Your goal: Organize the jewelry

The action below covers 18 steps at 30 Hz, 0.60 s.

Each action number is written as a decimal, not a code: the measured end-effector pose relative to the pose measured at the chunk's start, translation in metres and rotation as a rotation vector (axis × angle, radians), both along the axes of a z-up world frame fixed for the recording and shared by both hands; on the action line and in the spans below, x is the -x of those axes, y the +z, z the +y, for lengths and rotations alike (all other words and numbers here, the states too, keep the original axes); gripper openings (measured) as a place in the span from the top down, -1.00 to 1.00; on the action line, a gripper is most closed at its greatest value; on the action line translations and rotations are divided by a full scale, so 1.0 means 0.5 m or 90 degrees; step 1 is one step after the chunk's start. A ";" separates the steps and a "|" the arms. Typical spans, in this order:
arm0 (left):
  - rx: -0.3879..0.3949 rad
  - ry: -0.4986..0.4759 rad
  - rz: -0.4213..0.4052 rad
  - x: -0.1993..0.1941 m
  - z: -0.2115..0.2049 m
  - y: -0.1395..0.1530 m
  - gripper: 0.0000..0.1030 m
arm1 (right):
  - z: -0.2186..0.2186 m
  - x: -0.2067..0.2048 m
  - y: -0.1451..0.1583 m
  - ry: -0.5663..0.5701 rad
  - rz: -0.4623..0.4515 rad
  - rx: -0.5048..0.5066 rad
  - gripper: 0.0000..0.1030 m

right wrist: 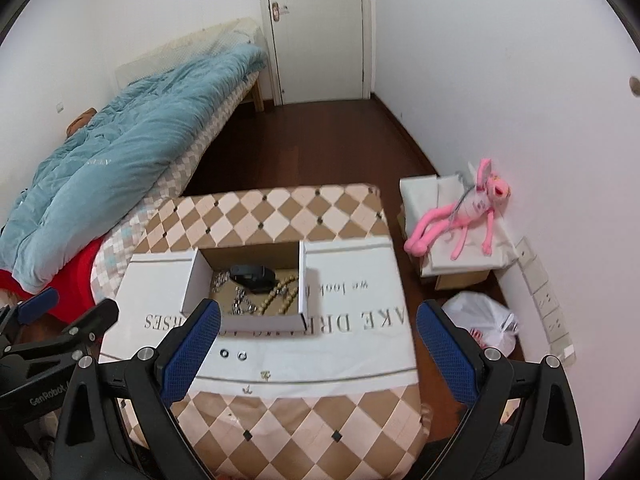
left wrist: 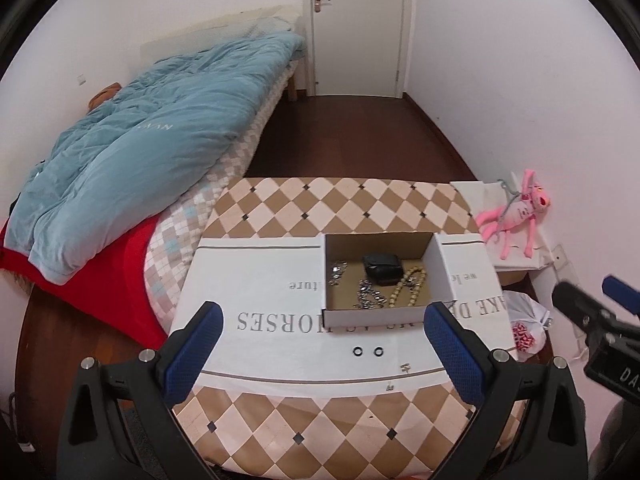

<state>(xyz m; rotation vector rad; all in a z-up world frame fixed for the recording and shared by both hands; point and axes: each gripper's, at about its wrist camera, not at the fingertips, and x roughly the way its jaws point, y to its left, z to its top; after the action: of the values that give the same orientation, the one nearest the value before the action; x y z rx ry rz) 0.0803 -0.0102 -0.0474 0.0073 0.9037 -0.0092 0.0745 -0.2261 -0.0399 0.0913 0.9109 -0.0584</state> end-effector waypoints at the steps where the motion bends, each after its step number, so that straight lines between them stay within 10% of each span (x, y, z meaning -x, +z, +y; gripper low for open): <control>1: -0.002 0.006 0.004 -0.001 0.004 -0.011 -1.00 | -0.001 -0.001 -0.013 0.002 0.012 -0.005 -0.94; 8: -0.037 0.027 0.093 0.002 0.036 -0.165 -1.00 | 0.009 -0.009 -0.195 0.031 0.127 -0.083 -0.92; 12: -0.064 0.044 0.156 0.007 0.054 -0.277 -1.00 | 0.037 -0.017 -0.314 0.055 0.191 -0.123 -0.24; 18: -0.076 0.063 0.228 -0.001 0.079 -0.392 -1.00 | 0.086 -0.036 -0.424 0.082 0.221 -0.128 -0.14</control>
<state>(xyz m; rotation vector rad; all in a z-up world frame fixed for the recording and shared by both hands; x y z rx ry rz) 0.0806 0.0293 -0.2433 0.0737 1.2609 0.1394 0.0923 -0.1830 -0.2517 0.2137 1.2664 0.1422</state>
